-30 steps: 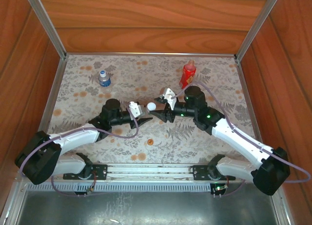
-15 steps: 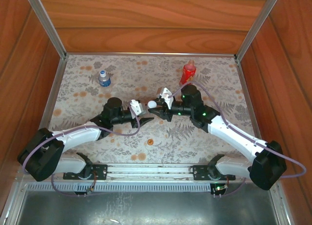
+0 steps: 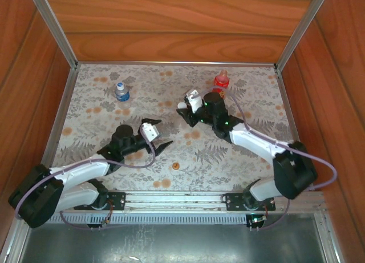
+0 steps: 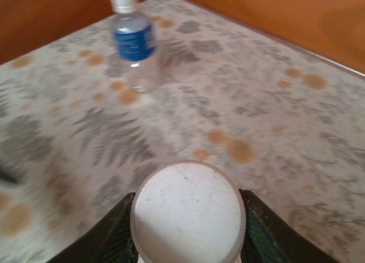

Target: Screw on the bottle caps

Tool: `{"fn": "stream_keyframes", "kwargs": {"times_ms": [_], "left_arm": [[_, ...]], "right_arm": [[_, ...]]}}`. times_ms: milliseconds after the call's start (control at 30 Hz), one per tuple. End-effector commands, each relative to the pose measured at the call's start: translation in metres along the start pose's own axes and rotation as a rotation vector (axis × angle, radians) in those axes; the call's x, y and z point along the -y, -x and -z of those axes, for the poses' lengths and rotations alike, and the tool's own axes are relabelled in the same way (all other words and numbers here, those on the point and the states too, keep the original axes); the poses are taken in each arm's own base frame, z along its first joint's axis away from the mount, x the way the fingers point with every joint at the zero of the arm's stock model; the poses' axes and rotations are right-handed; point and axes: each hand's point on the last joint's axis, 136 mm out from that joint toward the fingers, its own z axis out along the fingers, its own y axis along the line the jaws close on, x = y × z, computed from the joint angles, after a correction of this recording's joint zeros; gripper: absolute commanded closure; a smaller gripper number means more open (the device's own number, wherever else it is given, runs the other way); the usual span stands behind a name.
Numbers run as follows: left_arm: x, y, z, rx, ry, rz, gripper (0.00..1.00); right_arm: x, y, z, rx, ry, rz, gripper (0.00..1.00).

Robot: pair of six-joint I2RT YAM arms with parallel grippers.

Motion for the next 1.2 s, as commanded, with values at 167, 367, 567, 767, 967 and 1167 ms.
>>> {"fn": "stream_keyframes", "kwargs": {"times_ms": [167,367,567,767,967,1167], "left_arm": [[-0.049,-0.008,0.027,0.048,0.336,0.270,0.00],[-0.064,-0.016,0.032,0.070,0.431,0.481,0.00],[-0.062,-0.020,0.026,0.037,0.420,0.433,0.00],[-0.061,-0.014,0.021,0.046,0.400,0.451,0.00],[-0.058,-0.013,0.016,0.039,0.372,0.443,0.00],[-0.061,-0.016,0.004,0.007,0.380,0.444,0.00]], "right_arm": [[0.062,0.043,-0.060,0.077,-0.154,-0.035,0.66],[0.087,0.047,-0.100,0.042,-0.150,-0.031,0.61],[0.101,0.043,-0.125,0.028,-0.138,-0.009,0.57],[0.104,0.031,-0.137,-0.002,-0.131,0.001,0.53],[0.102,0.040,-0.128,0.000,-0.125,0.011,0.38],[0.099,0.066,-0.093,0.023,-0.160,0.018,0.22]]}}
